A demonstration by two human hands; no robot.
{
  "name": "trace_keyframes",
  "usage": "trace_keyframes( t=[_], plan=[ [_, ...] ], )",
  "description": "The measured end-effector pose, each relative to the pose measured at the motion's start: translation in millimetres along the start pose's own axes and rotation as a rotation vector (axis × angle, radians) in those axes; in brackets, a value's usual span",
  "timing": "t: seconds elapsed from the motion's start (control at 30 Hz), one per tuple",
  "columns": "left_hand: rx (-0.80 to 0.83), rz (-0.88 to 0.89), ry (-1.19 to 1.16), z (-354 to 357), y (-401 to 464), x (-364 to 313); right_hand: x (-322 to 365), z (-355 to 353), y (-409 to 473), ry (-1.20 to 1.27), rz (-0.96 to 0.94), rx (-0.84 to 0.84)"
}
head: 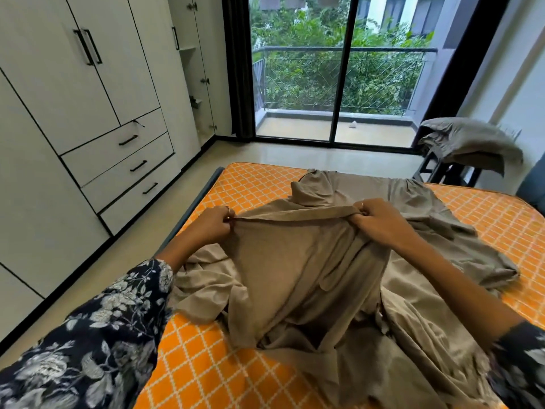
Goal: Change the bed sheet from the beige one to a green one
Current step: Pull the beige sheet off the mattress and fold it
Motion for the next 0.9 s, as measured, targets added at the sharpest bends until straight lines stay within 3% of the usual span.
trace_keyframes(
  t=[0.1,0.2,0.27,0.33,0.43,0.5,0.6,0.73,0.9],
  plan=[
    [-0.002,-0.075,-0.371,4.1,-1.7,8.0,-25.9,11.5,0.3,-0.023,0.063,0.104],
    [-0.17,-0.234,-0.547,-11.3,1.9,33.8,-56.0,27.8,-9.6,-0.118,0.167,0.379],
    [-0.278,-0.395,-0.691,-30.8,-3.3,67.3,-73.9,22.1,-12.8,-0.17,0.177,0.411],
    [-0.401,-0.53,-0.64,-60.3,-17.2,101.3,-91.5,8.5,-12.4,-0.236,0.186,0.358],
    [-0.534,-0.567,-0.406,-94.3,-32.6,107.1,-112.6,-9.2,-13.5,-0.261,0.25,0.232],
    [-0.486,-0.452,-0.268,-93.7,-26.0,76.4,-113.7,-9.7,-10.8,-0.238,0.255,0.161],
    [-0.176,-0.152,-0.17,-46.9,-6.9,4.6,-86.9,3.0,-4.8,-0.117,0.188,0.076],
    [0.112,0.338,-0.047,26.3,-18.1,-111.2,-26.8,42.1,-4.3,0.077,0.043,0.157],
    [0.268,0.494,-0.025,48.1,-20.3,-155.6,5.9,52.8,-10.3,0.301,-0.087,0.201]
  ],
)
Point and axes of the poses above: each hand's wrist, its own y-axis towards the middle knuckle, its own z-axis out of the palm, x = y × z, the point moved 8 cm from there along y, towards the middle knuckle, and after that the axes turned 2 degrees about y, right-handed, at the moved point
